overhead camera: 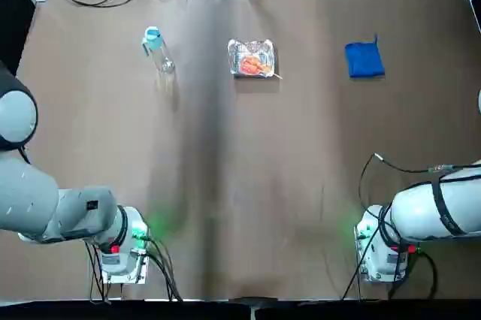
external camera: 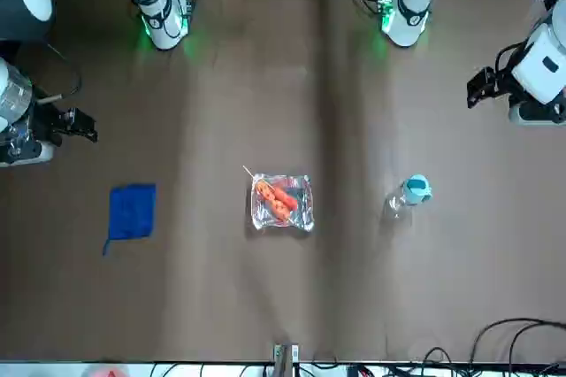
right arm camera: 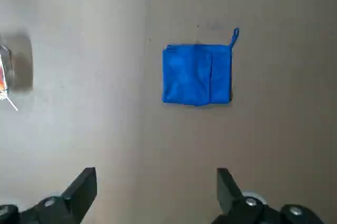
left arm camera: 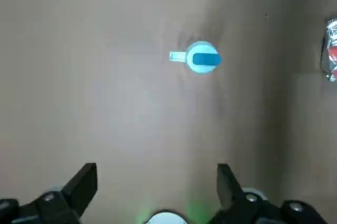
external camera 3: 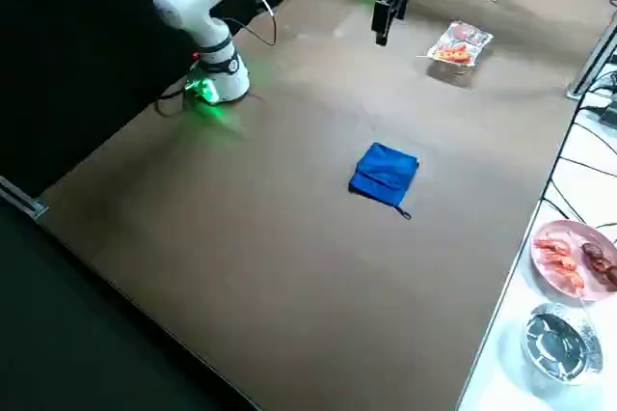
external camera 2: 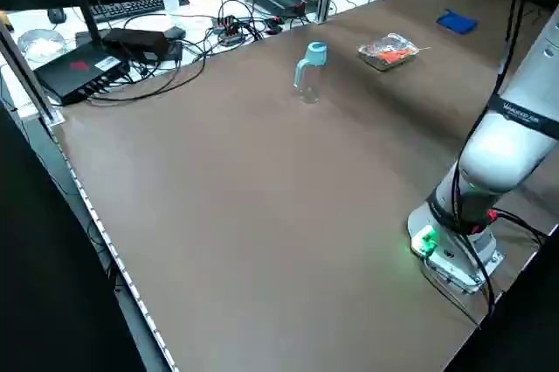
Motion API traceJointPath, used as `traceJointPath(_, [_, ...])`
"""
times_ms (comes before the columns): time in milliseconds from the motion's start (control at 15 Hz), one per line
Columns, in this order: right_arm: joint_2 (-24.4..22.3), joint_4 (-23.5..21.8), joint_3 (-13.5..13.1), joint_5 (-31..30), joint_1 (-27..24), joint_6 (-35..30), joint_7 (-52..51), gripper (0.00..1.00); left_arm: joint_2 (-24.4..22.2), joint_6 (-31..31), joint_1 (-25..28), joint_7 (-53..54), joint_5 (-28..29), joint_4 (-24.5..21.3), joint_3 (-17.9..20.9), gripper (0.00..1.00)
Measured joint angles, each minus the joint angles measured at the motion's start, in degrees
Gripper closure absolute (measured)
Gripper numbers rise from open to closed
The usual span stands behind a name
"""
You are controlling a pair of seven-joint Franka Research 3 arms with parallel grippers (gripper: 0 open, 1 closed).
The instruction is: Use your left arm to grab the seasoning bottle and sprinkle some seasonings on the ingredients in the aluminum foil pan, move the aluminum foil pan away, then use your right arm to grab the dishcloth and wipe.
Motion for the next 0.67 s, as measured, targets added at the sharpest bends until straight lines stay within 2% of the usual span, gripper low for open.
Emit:
traceJointPath(400, [0.0,0.0,-0.2,0.0,-0.2,0.0,0.0,0.00,0.1,-0.1,0.4,-0.7,0.0,-0.2,0.8,0.00])
traceJointPath(667, [0.0,0.0,-0.6,0.0,-1.5,-0.1,0.0,0.00,1.4,0.0,3.0,-7.7,-0.1,-2.3,1.2,0.00])
